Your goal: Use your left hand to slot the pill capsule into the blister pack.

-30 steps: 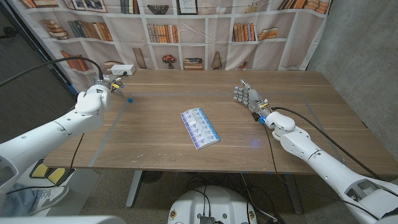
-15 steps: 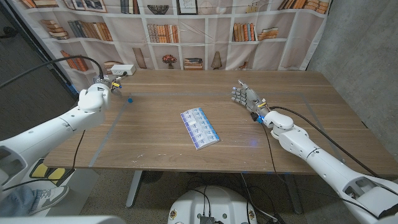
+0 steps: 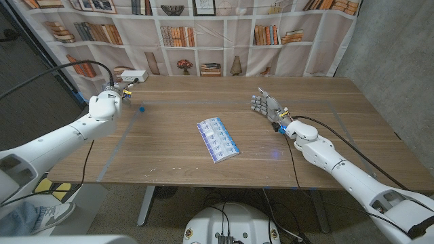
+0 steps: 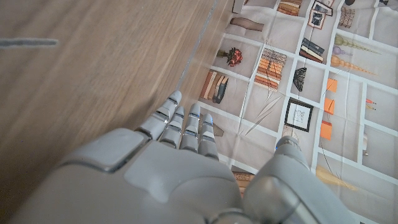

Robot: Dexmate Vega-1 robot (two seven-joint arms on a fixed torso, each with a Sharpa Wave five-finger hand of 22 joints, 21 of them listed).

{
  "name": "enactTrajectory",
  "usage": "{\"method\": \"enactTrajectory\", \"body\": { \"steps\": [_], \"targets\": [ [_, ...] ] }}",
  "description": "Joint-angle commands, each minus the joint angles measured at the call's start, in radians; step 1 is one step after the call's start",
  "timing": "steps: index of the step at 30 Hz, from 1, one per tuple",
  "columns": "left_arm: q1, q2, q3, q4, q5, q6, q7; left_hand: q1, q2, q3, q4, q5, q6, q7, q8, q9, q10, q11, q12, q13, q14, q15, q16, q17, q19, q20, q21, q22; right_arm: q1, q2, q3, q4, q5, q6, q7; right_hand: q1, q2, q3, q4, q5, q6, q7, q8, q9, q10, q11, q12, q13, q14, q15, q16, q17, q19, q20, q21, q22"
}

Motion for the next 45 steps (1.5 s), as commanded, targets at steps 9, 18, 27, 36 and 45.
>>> {"method": "enactTrajectory", "body": {
  "steps": [9, 18, 27, 36, 45],
  "targets": [
    [-0.074, -0.078, 0.061, 0.159, -0.028, -0.087, 0.030, 0.010, 0.001, 0.002, 0.003, 0.000, 0.007, -0.015, -0.002, 0.002, 0.003, -0.011, 0.000, 0.003, 0.003, -0.154, 0.003, 0.001, 0.014, -0.033, 0.004, 0.001, -0.016, -0.011, 0.008, -0.020, 0.003, -0.005, -0.012, -0.005, 0.006, -0.006, -0.001, 0.003, 0.011, -0.002, -0.001, 0.002, 0.012, 0.006, -0.008, 0.002, 0.010, 0.000, -0.002, 0.002, 0.012, -0.018, -0.002, 0.001],
    [-0.027, -0.056, 0.013, 0.139, -0.105, -0.161, 0.155, 0.015, 0.003, 0.001, 0.006, -0.001, 0.037, -0.055, 0.007, 0.002, 0.010, -0.016, 0.000, 0.003, 0.011, -0.157, 0.005, 0.002, 0.020, -0.036, 0.006, 0.001, -0.019, -0.014, 0.007, -0.030, -0.002, -0.009, -0.020, -0.005, 0.006, -0.006, -0.001, 0.003, 0.011, -0.002, -0.002, 0.003, 0.014, 0.004, -0.012, 0.002, 0.009, -0.001, -0.002, 0.002, 0.013, -0.018, -0.002, 0.001],
    [-0.027, -0.054, 0.026, 0.156, -0.120, -0.174, 0.140, 0.022, 0.004, 0.000, 0.010, -0.004, 0.090, -0.072, 0.022, 0.000, 0.050, -0.017, 0.007, 0.003, 0.032, -0.155, 0.011, 0.004, 0.024, -0.034, 0.006, 0.002, -0.014, -0.014, 0.004, -0.028, -0.008, -0.004, -0.018, -0.005, 0.006, -0.007, -0.002, 0.003, 0.011, -0.002, -0.002, 0.003, 0.019, 0.005, -0.016, 0.002, 0.011, 0.001, -0.002, 0.002, 0.013, -0.017, -0.002, 0.001],
    [-0.021, -0.066, 0.023, 0.181, -0.141, -0.197, 0.192, 0.024, 0.002, -0.002, 0.010, -0.005, 0.097, -0.074, 0.023, -0.001, 0.057, -0.017, 0.007, 0.002, 0.034, -0.155, 0.010, 0.004, 0.029, -0.035, 0.007, 0.002, -0.011, -0.016, 0.003, -0.037, -0.007, -0.017, -0.022, -0.005, 0.006, -0.008, -0.002, 0.004, 0.012, -0.003, -0.002, 0.003, 0.020, 0.004, -0.020, 0.002, 0.012, 0.001, -0.002, 0.002, 0.013, -0.016, -0.003, 0.001],
    [-0.032, -0.083, 0.028, 0.217, -0.163, -0.220, 0.208, 0.024, -0.002, -0.009, 0.015, -0.008, 0.054, -0.076, -0.003, -0.003, 0.029, -0.017, -0.011, -0.001, 0.014, -0.153, 0.001, 0.006, 0.027, -0.006, 0.006, 0.003, -0.011, -0.022, 0.002, -0.049, -0.012, -0.027, -0.027, -0.005, 0.007, -0.009, -0.003, 0.004, 0.012, -0.003, -0.003, 0.003, 0.023, 0.004, -0.024, 0.002, 0.013, 0.002, -0.002, 0.002, 0.013, -0.016, -0.003, 0.001]
  ]
}}
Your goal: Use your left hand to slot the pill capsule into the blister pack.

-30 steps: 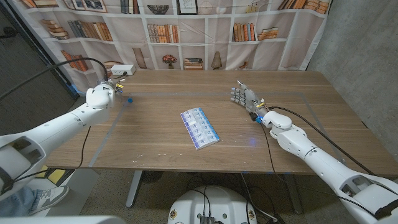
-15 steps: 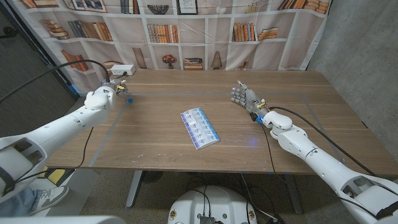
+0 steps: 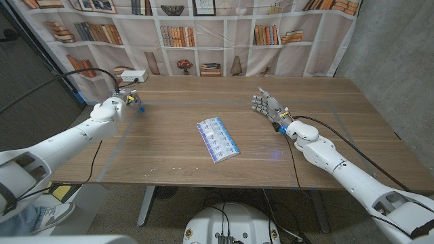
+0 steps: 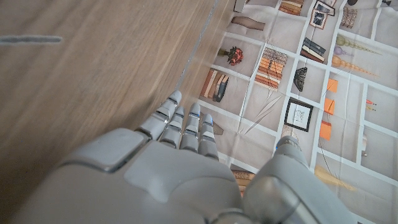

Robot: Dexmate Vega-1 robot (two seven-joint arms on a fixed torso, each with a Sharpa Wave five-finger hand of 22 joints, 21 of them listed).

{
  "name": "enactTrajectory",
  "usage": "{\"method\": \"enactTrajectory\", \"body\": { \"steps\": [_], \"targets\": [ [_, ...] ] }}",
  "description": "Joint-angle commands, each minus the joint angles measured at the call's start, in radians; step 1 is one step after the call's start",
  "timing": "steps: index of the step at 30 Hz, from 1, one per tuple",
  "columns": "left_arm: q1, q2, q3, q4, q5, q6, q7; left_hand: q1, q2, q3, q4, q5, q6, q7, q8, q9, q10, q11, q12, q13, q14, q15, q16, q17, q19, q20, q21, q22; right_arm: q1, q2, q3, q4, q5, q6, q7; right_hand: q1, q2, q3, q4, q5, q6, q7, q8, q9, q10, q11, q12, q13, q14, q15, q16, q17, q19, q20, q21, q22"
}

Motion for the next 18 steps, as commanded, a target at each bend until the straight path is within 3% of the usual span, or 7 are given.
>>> {"method": "enactTrajectory", "body": {
  "steps": [1, 18],
  "targets": [
    [-0.009, -0.020, 0.007, 0.044, -0.028, -0.034, 0.031, 0.002, -0.002, 0.001, 0.005, -0.001, -0.020, 0.000, -0.010, 0.000, -0.015, -0.001, -0.007, 0.002, -0.011, -0.153, -0.004, 0.004, 0.008, -0.004, 0.006, 0.003, 0.003, -0.007, -0.002, -0.015, -0.005, -0.014, -0.007, -0.005, 0.007, -0.006, 0.000, 0.004, 0.007, 0.003, -0.003, 0.003, 0.011, 0.003, -0.001, 0.002, 0.008, -0.004, -0.002, 0.002, 0.011, -0.018, -0.003, 0.002],
    [-0.010, -0.039, 0.016, 0.090, -0.064, -0.063, 0.082, 0.005, 0.001, -0.001, 0.009, -0.001, -0.022, 0.001, -0.014, 0.003, -0.031, -0.002, -0.010, 0.001, -0.027, -0.153, -0.006, 0.005, 0.004, -0.004, 0.005, 0.004, 0.015, -0.019, -0.007, -0.043, -0.015, -0.045, -0.015, -0.003, 0.008, -0.006, -0.002, 0.004, 0.006, 0.001, -0.004, 0.003, 0.015, 0.004, -0.006, 0.002, 0.010, -0.003, -0.002, 0.002, 0.011, -0.016, -0.003, 0.002]
  ]
}}
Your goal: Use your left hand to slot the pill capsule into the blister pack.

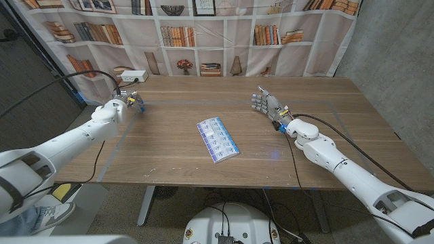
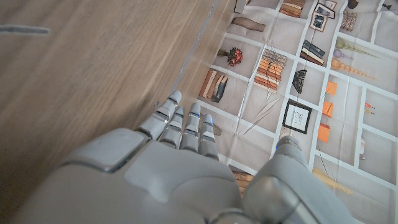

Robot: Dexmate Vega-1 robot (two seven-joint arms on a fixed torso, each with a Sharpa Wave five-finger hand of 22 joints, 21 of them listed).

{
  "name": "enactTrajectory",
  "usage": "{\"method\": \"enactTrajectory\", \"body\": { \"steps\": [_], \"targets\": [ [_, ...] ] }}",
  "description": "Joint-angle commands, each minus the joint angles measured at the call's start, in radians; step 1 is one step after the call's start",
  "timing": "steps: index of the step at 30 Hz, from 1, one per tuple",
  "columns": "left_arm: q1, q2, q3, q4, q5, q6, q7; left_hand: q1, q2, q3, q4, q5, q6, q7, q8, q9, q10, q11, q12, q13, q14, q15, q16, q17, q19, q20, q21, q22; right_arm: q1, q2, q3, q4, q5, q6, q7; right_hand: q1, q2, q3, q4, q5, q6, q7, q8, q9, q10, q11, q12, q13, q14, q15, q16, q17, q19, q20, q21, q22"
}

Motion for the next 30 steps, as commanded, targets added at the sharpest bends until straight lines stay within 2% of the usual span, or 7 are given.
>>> {"method": "enactTrajectory", "body": {
  "steps": [1, 14, 30],
  "targets": [
    [0.007, -0.007, 0.003, 0.021, -0.028, -0.012, 0.035, 0.005, 0.002, 0.003, 0.005, -0.001, 0.009, 0.005, 0.004, 0.003, 0.001, -0.002, 0.003, 0.001, -0.011, -0.152, -0.001, 0.002, 0.003, -0.005, 0.005, 0.002, 0.009, -0.008, -0.003, -0.021, -0.005, -0.027, -0.009, -0.003, 0.008, -0.006, -0.002, 0.004, 0.006, 0.001, -0.004, 0.003, 0.010, -0.001, 0.001, 0.002, 0.009, -0.003, -0.003, 0.002, 0.011, -0.016, -0.003, 0.002],
    [0.023, -0.003, 0.000, 0.021, -0.040, 0.001, 0.075, 0.021, 0.014, 0.004, 0.005, -0.005, 0.082, 0.005, 0.035, 0.013, 0.057, -0.001, 0.021, 0.003, -0.005, -0.151, 0.007, 0.002, 0.001, -0.011, 0.006, 0.002, 0.011, -0.010, -0.008, -0.026, -0.007, -0.041, -0.008, -0.003, 0.009, -0.006, -0.002, 0.004, 0.005, -0.001, -0.005, 0.003, 0.014, 0.000, -0.004, 0.002, 0.010, -0.002, -0.003, 0.002, 0.011, -0.014, -0.003, 0.002],
    [0.001, -0.027, 0.020, 0.065, -0.042, -0.034, 0.091, 0.025, 0.013, 0.002, 0.005, -0.008, 0.082, 0.003, 0.034, 0.013, 0.061, -0.002, 0.017, 0.002, -0.005, -0.151, 0.007, 0.003, 0.000, -0.007, 0.006, 0.002, -0.010, -0.026, -0.002, -0.058, -0.004, -0.052, -0.022, -0.002, 0.009, -0.008, -0.003, 0.004, 0.006, -0.001, -0.005, 0.003, 0.017, 0.001, -0.010, 0.003, 0.013, -0.002, -0.003, 0.002, 0.011, -0.012, -0.003, 0.002]
  ]
}}
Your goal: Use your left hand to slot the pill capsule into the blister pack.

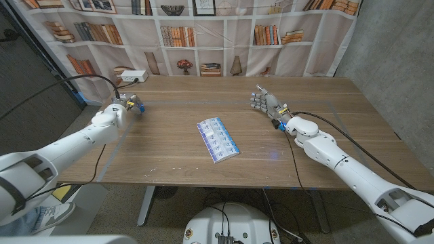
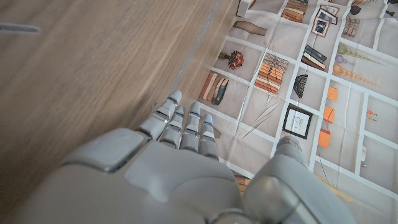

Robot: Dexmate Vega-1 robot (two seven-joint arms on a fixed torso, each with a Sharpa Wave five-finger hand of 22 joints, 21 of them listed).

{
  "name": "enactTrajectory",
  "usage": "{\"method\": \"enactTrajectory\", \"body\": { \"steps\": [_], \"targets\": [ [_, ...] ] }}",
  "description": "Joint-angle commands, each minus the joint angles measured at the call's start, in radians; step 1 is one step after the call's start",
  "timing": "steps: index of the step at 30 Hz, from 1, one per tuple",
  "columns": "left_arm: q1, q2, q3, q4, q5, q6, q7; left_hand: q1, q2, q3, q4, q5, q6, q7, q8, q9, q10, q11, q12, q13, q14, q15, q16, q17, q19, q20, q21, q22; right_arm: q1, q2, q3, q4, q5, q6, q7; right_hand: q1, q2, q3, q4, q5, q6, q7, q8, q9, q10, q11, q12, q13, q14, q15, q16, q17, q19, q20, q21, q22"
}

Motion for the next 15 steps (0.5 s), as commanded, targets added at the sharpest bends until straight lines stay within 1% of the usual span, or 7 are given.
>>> {"method": "enactTrajectory", "body": {
  "steps": [1, 2, 6, 15],
  "targets": [
    [-0.013, -0.015, 0.013, 0.028, -0.005, -0.024, 0.020, 0.010, -0.001, 0.002, 0.006, 0.001, 0.009, -0.002, 0.001, 0.001, 0.005, 0.000, 0.000, 0.002, 0.004, -0.149, 0.007, 0.003, 0.001, -0.006, 0.006, 0.002, -0.012, -0.008, 0.004, -0.018, 0.002, -0.010, -0.007, -0.002, 0.009, -0.004, 0.001, 0.004, 0.006, -0.001, -0.005, 0.003, 0.006, 0.000, -0.002, 0.003, 0.009, 0.002, -0.002, 0.002, 0.011, -0.012, -0.003, 0.002],
    [-0.010, -0.016, 0.010, 0.030, -0.009, -0.030, 0.032, 0.010, -0.001, 0.002, 0.006, 0.000, 0.009, -0.002, 0.001, 0.001, 0.005, 0.000, -0.001, 0.002, 0.004, -0.149, 0.007, 0.004, 0.002, -0.003, 0.006, 0.002, -0.012, -0.007, 0.004, -0.017, 0.002, -0.008, -0.007, -0.002, 0.010, -0.004, 0.001, 0.004, 0.006, 0.000, -0.005, 0.003, 0.007, 0.000, -0.003, 0.003, 0.009, 0.003, -0.003, 0.002, 0.011, -0.012, -0.003, 0.002],
    [-0.013, -0.017, 0.013, 0.036, -0.010, -0.036, 0.032, 0.011, 0.000, 0.001, 0.006, 0.000, 0.008, -0.002, 0.000, 0.001, 0.005, 0.000, -0.002, 0.001, 0.004, -0.149, 0.008, 0.004, 0.001, 0.000, 0.006, 0.002, -0.012, -0.005, 0.003, -0.015, 0.002, -0.006, -0.009, -0.002, 0.010, -0.004, 0.000, 0.004, 0.006, 0.000, -0.005, 0.003, 0.008, 0.002, -0.004, 0.003, 0.009, 0.003, -0.003, 0.002, 0.012, -0.012, -0.003, 0.002],
    [-0.010, -0.017, 0.009, 0.048, -0.023, -0.043, 0.046, 0.013, 0.006, 0.002, 0.008, -0.002, 0.020, -0.001, 0.005, 0.002, 0.010, 0.000, -0.002, 0.001, 0.015, -0.148, 0.011, 0.004, 0.004, 0.001, 0.007, 0.002, -0.002, 0.002, -0.003, -0.003, -0.002, -0.009, -0.007, -0.001, 0.010, -0.005, -0.001, 0.004, 0.005, -0.001, -0.006, 0.003, 0.011, 0.001, -0.007, 0.003, 0.010, 0.003, -0.003, 0.002, 0.011, -0.010, -0.003, 0.002]
  ]
}}
